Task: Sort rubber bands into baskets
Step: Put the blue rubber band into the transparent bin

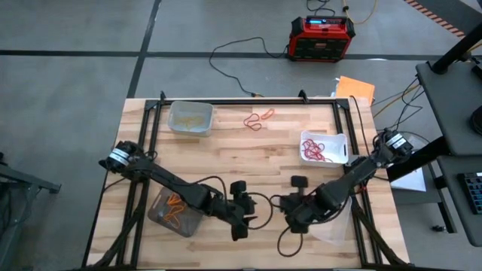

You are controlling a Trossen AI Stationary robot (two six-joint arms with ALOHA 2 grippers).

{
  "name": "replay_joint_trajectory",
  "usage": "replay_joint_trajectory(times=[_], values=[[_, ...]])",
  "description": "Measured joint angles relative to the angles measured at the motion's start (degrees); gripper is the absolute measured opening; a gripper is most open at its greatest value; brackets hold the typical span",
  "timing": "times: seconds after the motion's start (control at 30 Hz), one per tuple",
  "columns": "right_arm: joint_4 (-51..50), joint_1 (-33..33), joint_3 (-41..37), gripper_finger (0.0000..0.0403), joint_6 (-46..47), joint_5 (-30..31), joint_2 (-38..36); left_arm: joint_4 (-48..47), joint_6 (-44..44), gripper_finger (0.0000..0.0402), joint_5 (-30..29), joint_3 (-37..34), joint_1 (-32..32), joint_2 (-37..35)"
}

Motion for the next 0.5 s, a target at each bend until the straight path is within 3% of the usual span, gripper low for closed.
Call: replay_joint_trajectory(times=[0.23,0.5], values=[[-24.3,2.2,6.0,0.0009,13.4,-10.8,0.0,-8.3,0.2,0.0197,-2.6,4.5,-2.0,0.0],[-30.4,7.8,4.8,0.0009,19.7,-18.9,0.1,-9.3,-2.0,0.0197,-4.5,3.9,-3.0,0.1]])
